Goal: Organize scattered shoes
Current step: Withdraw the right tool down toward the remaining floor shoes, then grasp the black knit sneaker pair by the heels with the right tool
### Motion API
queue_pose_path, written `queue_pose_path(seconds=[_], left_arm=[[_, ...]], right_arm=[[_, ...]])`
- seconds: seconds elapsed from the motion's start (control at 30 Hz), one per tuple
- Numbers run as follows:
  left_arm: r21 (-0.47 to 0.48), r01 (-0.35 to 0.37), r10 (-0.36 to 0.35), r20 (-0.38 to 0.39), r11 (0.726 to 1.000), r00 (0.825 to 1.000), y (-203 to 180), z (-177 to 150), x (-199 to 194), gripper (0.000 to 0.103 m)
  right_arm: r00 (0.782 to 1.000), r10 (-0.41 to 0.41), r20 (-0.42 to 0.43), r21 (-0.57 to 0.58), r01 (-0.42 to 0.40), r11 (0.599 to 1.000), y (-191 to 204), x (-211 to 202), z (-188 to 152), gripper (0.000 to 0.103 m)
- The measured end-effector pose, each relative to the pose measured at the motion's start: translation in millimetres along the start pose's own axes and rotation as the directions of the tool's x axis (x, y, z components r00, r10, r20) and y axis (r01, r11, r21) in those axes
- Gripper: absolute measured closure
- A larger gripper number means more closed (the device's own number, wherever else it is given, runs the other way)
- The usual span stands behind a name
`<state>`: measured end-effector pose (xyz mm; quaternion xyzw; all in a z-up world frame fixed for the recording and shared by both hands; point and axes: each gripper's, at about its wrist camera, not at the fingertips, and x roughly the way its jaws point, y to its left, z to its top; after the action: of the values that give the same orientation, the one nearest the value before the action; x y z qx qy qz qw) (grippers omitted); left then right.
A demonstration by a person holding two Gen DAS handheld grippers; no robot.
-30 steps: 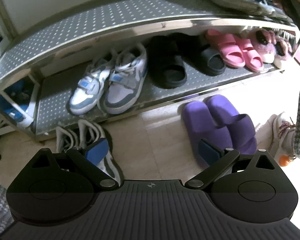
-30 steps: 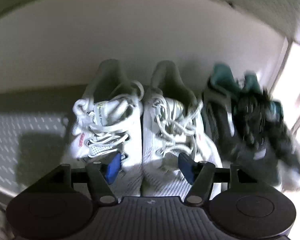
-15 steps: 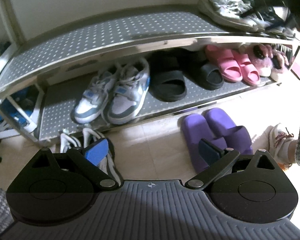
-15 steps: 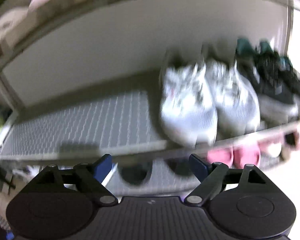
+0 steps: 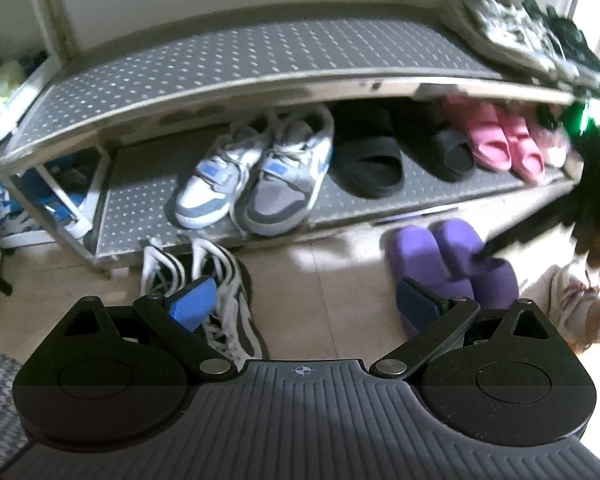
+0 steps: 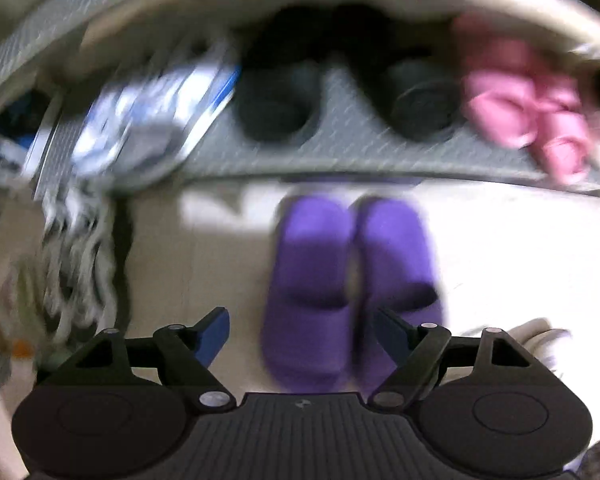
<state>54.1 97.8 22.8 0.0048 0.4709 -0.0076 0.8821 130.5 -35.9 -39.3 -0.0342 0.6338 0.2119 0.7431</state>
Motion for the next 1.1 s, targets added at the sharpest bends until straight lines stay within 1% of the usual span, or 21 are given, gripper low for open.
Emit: queue_pose_path(seconds=[0.03, 0.1, 0.17, 0.2, 0.27, 0.33, 0.43, 0.47, 0.5, 0.53, 0.57, 0.63, 0.67, 0.73, 0.83, 0.87, 0.93, 0.97, 1.03, 1.07, 1.1], left_arm=[[0.018, 0.012, -0.012, -0.009, 1.0, 1.0, 3, 1, -4, 0.004], [0.061, 0.017, -0.014, -0.045, 0.998, 0.999, 13, -1, -11, 0.004], [0.104, 0.023, -0.014, -0.082, 0.994, 0.997, 23, -3, -18, 0.004], [0.122, 0.027, -0.014, -0.1, 0.992, 0.995, 29, -4, -21, 0.004], [0.102, 0.031, -0.019, -0.118, 0.994, 0.993, 47, -6, -28, 0.004], [0.087, 0.041, -0.031, -0.12, 0.995, 0.992, 64, -7, -33, 0.004], [0.078, 0.009, -0.003, -0.075, 0.997, 0.997, 83, -6, -41, 0.004], [0.049, -0.002, 0.005, -0.06, 0.999, 0.998, 89, -5, -43, 0.004], [0.019, -0.012, 0.012, -0.047, 1.0, 0.999, 96, -4, -44, 0.004], [-0.014, -0.017, 0.017, -0.041, 1.0, 0.999, 101, -2, -45, 0.004], [-0.027, -0.022, 0.021, -0.039, 0.999, 0.999, 104, -1, -45, 0.004], [-0.066, -0.049, 0.048, -0.02, 0.997, 0.999, 117, 3, -49, 0.004], [-0.073, -0.057, 0.056, -0.016, 0.996, 0.998, 120, 4, -50, 0.004], [-0.111, -0.067, 0.064, -0.028, 0.992, 0.998, 130, 6, -48, 0.004], [-0.149, -0.088, 0.08, -0.06, 0.985, 0.995, 141, 5, -42, 0.004], [-0.15, -0.098, 0.088, -0.069, 0.984, 0.994, 143, 5, -40, 0.004], [-0.145, -0.118, 0.106, -0.084, 0.982, 0.991, 144, 6, -36, 0.004], [-0.142, -0.124, 0.112, -0.087, 0.982, 0.99, 143, 6, -35, 0.004], [-0.131, -0.13, 0.119, -0.089, 0.983, 0.989, 139, 6, -31, 0.004], [-0.125, -0.123, 0.113, -0.087, 0.984, 0.99, 137, 6, -31, 0.004], [-0.118, -0.114, 0.105, -0.085, 0.986, 0.991, 134, 6, -30, 0.004]], right_arm=[[0.999, 0.024, -0.025, -0.013, -0.025, 1.0, 11, 8, -5, 0.024], [0.995, 0.072, -0.076, -0.036, -0.075, 0.997, 33, 24, -15, 0.032], [0.985, 0.118, -0.128, -0.057, -0.126, 0.99, 55, 40, -25, 0.038], [0.978, 0.14, -0.154, -0.067, -0.152, 0.986, 66, 48, -30, 0.039], [0.961, 0.184, -0.206, -0.082, -0.204, 0.976, 88, 64, -40, 0.039], [0.945, 0.257, -0.2, -0.028, -0.268, 0.963, 123, 77, -54, 0.04], [0.923, 0.327, -0.201, 0.005, -0.333, 0.943, 168, 92, -67, 0.044], [0.923, 0.326, -0.202, -0.012, -0.336, 0.942, 191, 98, -71, 0.044], [0.923, 0.326, -0.203, -0.028, -0.338, 0.941, 213, 105, -76, 0.044], [0.926, 0.316, -0.207, -0.033, -0.33, 0.944, 220, 108, -78, 0.044], [0.931, 0.282, -0.232, -0.044, -0.3, 0.953, 239, 121, -81, 0.043], [0.936, 0.241, -0.258, -0.036, -0.258, 0.965, 254, 137, -83, 0.042], [0.937, 0.223, -0.267, -0.027, -0.239, 0.971, 259, 145, -83, 0.038], [0.943, 0.188, -0.275, 0.008, -0.194, 0.981, 266, 161, -83, 0.033], [0.943, 0.148, -0.297, 0.053, -0.138, 0.989, 279, 191, -85, 0.034], [0.946, 0.096, -0.309, 0.041, -0.088, 0.995, 289, 204, -89, 0.033], [0.955, -0.041, -0.293, -0.155, -0.005, 0.988, 317, 209, -98, 0.042], [0.954, -0.086, -0.286, -0.238, 0.016, 0.971, 326, 208, -103, 0.054], [0.957, -0.079, -0.279, -0.294, -0.007, 0.956, 325, 202, -107, 0.066], [0.959, -0.033, -0.282, -0.319, -0.061, 0.946, 319, 194, -108, 0.075], [0.958, -0.024, -0.285, -0.321, -0.072, 0.944, 316, 190, -109, 0.076]])
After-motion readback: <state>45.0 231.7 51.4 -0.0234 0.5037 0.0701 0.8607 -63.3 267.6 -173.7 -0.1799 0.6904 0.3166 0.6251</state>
